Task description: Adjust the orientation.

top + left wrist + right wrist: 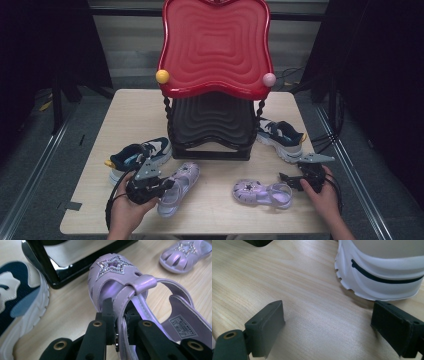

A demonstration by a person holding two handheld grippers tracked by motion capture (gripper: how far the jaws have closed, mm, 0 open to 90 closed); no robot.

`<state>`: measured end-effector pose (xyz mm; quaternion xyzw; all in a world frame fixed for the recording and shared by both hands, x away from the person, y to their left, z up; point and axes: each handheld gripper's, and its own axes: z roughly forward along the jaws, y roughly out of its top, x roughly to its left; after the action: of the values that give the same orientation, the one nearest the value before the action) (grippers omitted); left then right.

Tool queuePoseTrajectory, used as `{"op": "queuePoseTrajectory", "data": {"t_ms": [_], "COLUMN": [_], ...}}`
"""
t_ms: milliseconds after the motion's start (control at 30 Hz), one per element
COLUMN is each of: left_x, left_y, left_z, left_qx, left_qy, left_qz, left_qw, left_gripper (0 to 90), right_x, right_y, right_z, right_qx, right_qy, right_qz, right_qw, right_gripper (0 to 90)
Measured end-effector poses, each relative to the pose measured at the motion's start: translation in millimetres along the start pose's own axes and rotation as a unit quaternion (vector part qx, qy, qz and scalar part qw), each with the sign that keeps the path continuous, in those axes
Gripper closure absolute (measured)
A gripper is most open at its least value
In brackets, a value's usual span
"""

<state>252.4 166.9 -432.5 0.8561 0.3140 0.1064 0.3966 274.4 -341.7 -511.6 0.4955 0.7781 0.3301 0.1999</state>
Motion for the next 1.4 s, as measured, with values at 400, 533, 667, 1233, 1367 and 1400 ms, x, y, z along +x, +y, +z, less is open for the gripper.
{"op": "queuePoseTrajectory", "data": {"t_ms": [400, 533, 667, 1233, 1367, 1400], "left_x": [1.1, 1.4, 2.1, 1.5, 0.9, 1.0], "left_y": [14.0, 19.9, 25.9, 48.0, 51.4, 52.5], "left_z": [-9.8, -13.2, -15.9, -15.5, -18.1, -18.8], "left_qx": [-0.038, -0.044, -0.053, -0.088, -0.097, -0.097], "left_qy": [0.003, 0.008, 0.014, 0.034, 0.035, 0.035], "left_qz": [-0.008, -0.004, -0.003, -0.004, -0.006, -0.004], "left_qw": [0.9993, 0.9990, 0.9985, 0.9955, 0.9947, 0.9947], "left_gripper": [82.4, 82.4, 82.4, 82.4, 82.4, 82.4], "right_x": [0.0, 0.1, 0.1, 0.0, 0.1, 0.1], "right_y": [0.0, 0.1, 0.0, 0.0, 0.0, 0.1], "right_z": [0.0, -0.1, -0.1, 0.0, 0.0, -0.2], "right_qx": [0.000, 0.000, 0.000, 0.000, 0.000, 0.001], "right_qy": [0.001, 0.001, 0.000, 0.000, 0.000, 0.001], "right_qz": [0.001, 0.001, 0.001, 0.000, 0.001, 0.002], "right_qw": [1.0000, 1.0000, 1.0000, 1.0000, 1.0000, 1.0000], "right_gripper": [10.5, 10.5, 10.5, 10.5, 10.5, 10.5]}}
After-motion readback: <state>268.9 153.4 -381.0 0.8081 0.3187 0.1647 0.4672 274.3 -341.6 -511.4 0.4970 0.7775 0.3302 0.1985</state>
